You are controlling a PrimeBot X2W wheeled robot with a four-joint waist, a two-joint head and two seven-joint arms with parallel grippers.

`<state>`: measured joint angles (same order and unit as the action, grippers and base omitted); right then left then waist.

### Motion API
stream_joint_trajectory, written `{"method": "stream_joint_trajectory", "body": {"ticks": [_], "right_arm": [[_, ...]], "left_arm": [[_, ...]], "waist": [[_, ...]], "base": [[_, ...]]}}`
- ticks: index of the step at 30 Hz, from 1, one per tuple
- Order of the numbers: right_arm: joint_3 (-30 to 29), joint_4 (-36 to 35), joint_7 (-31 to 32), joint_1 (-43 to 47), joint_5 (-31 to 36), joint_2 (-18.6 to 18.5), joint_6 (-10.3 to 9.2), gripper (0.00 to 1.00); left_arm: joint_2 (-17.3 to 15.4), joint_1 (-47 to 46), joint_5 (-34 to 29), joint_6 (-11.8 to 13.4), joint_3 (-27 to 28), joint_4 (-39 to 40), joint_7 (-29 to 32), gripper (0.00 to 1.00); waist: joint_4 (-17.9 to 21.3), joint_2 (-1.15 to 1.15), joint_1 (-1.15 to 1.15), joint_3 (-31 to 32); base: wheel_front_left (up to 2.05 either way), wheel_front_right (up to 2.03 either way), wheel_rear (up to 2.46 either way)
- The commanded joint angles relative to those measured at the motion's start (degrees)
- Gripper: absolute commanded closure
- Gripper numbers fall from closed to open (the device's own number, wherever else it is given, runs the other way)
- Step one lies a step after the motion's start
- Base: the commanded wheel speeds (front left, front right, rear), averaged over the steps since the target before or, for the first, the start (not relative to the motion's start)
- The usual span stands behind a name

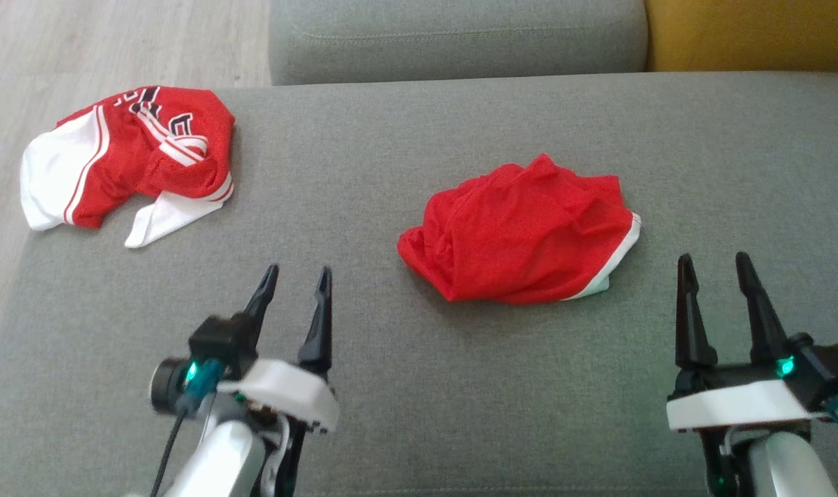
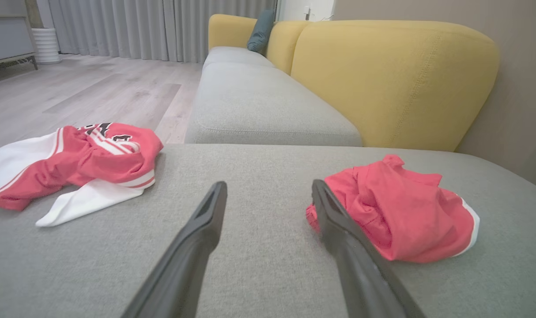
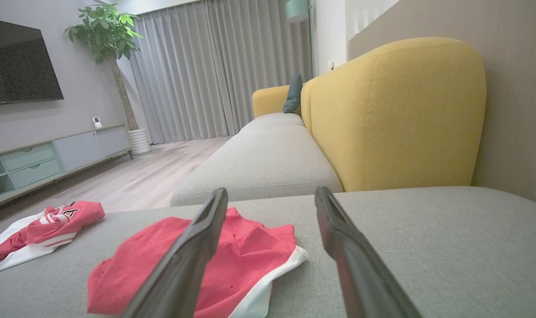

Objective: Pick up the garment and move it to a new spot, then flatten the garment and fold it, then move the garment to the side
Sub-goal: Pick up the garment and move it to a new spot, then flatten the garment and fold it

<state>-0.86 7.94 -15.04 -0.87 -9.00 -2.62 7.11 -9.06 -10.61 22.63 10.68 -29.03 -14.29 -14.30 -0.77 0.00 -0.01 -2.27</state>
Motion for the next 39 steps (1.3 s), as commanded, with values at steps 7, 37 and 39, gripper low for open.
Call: {"method": "stream_joint_trajectory", "body": {"ticks": [7, 37, 39], "right_arm": [[1.43, -0.53, 0.04, 0.58, -0.59, -0.26, 0.37, 0.00], [3.19, 1.32, 0.04, -1.46, 1.27, -0.26, 0.37, 0.00], [3.43, 2.27, 0.04, -2.43, 2.77, -0.26, 0.37, 0.00]], "left_arm": [[1.04, 4.68, -3.35, -0.49, 7.12, 5.70, -0.70, 0.00], [5.31, 6.21, -9.36, -5.44, 12.65, 4.55, -0.70, 0.00], [5.48, 5.96, -9.52, -5.61, 12.48, 4.47, -0.70, 0.00]], "waist": [[-0.12, 0.00, 0.01, 0.55], [-1.22, 0.00, 0.01, -1.75], [-1.88, 0.00, 0.01, -2.46]], "base": [[0.00, 0.00, 0.00], [0.00, 0.00, 0.00], [0.00, 0.00, 0.00]]}}
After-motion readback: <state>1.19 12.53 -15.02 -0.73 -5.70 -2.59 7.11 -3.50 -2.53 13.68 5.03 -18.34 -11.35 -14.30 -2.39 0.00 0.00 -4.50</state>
